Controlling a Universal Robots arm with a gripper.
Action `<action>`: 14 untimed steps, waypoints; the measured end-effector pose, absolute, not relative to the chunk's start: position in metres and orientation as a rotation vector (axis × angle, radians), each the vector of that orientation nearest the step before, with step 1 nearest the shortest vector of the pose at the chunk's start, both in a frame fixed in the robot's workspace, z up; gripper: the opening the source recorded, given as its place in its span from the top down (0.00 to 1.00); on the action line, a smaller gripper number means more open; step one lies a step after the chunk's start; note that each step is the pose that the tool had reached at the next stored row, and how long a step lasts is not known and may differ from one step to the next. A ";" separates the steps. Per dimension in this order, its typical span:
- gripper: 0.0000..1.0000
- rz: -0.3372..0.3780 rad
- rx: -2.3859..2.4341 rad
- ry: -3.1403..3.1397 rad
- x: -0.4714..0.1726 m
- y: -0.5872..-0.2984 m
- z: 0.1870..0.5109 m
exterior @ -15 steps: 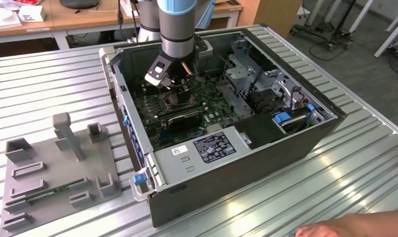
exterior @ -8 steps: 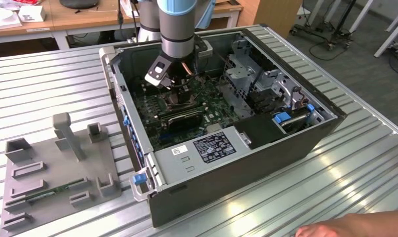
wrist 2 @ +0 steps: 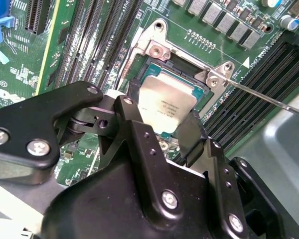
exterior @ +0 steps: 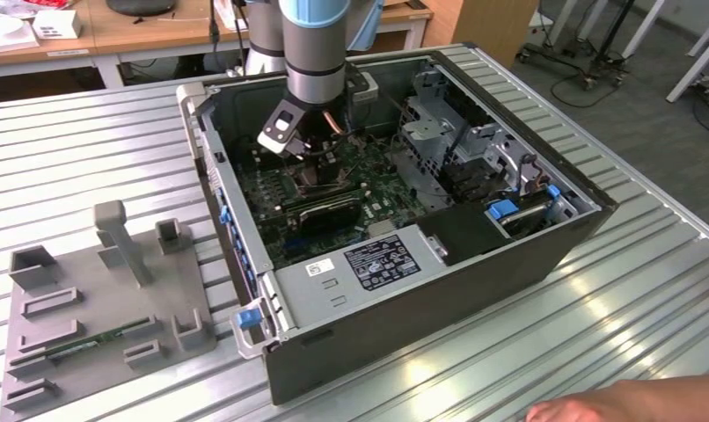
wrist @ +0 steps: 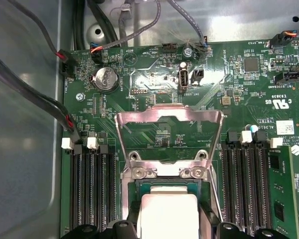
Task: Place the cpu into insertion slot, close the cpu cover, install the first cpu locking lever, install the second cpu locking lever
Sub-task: 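Place the cpu into insertion slot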
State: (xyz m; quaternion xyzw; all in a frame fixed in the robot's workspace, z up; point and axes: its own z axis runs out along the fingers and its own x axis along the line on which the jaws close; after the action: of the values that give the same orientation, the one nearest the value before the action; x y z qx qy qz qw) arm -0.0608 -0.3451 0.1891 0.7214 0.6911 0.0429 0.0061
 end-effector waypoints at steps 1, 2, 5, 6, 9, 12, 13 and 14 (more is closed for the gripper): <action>0.46 0.134 2.258 2.163 -0.061 -0.345 0.189; 0.46 0.133 2.258 2.163 -0.061 -0.345 0.188; 0.46 0.133 2.258 2.163 -0.061 -0.345 0.188; 0.46 0.133 2.258 2.163 -0.061 -0.345 0.188; 0.46 0.133 2.258 2.163 -0.061 -0.345 0.188; 0.46 0.132 2.258 2.163 -0.061 -0.345 0.188; 0.45 0.132 2.258 2.163 -0.061 -0.345 0.188; 0.45 0.132 2.258 2.163 -0.061 -0.345 0.188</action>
State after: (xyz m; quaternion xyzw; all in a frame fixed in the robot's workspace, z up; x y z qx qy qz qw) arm -0.0609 -0.3451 0.1882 0.7215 0.6911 0.0422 0.0062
